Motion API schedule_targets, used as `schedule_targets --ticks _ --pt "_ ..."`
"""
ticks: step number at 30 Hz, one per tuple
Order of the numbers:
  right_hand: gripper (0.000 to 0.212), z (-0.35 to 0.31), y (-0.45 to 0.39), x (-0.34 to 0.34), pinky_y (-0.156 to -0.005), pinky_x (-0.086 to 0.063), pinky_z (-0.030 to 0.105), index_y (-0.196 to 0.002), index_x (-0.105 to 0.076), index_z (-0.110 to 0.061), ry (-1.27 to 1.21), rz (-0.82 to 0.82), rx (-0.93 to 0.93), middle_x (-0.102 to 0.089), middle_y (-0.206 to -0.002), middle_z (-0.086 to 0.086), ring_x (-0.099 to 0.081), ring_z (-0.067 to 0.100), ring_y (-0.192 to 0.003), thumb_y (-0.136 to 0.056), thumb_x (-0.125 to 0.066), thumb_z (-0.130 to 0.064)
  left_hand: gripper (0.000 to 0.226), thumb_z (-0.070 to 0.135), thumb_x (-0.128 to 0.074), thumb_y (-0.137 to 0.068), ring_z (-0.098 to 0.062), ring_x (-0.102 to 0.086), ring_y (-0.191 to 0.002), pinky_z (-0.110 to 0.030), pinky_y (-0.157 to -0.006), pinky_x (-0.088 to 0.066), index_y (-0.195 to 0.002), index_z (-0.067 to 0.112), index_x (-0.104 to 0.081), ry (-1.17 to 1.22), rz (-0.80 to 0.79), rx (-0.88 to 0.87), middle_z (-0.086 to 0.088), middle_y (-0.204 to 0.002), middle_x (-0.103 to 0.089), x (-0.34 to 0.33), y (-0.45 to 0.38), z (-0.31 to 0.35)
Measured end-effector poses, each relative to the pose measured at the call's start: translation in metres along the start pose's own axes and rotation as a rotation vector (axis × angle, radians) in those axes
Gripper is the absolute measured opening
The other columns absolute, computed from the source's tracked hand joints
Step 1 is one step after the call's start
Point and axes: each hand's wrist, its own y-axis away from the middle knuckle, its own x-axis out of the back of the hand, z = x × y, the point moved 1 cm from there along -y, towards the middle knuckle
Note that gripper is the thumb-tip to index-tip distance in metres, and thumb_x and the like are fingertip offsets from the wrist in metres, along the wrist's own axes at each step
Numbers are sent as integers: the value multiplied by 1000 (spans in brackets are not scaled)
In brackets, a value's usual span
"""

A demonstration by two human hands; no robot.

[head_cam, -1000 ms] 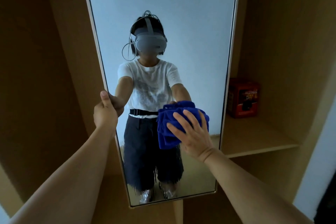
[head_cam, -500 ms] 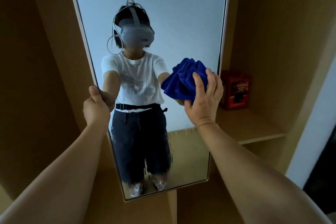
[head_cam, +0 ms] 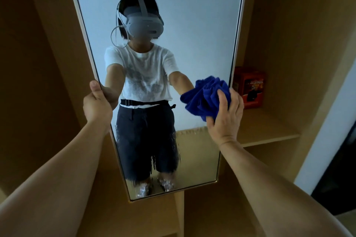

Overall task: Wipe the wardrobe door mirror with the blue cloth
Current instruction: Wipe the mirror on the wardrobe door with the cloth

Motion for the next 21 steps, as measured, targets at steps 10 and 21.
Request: schedule_targets --ticks 10,21 --pt "66 -17 7 -15 -105 -31 55 -134 -33 -18 2 90 84 -28 -143 17 -29 39 -129 -75 -58 -30 63 58 -19 -96 -23 -57 -98 -32 -78 -42 -120 14 -57 -44 48 -26 -8 -112 -63 0 11 -7" --pt "61 -25 71 -33 -99 -36 63 -131 -38 -28 142 -111 628 -32 -139 7 -35 35 -127 -78 -69 -24 56 57 -23 -96 -13 -51 -88 -31 -78 -39 -119 18 -57 25 -39 88 5 -95 -55 0 26 -22"
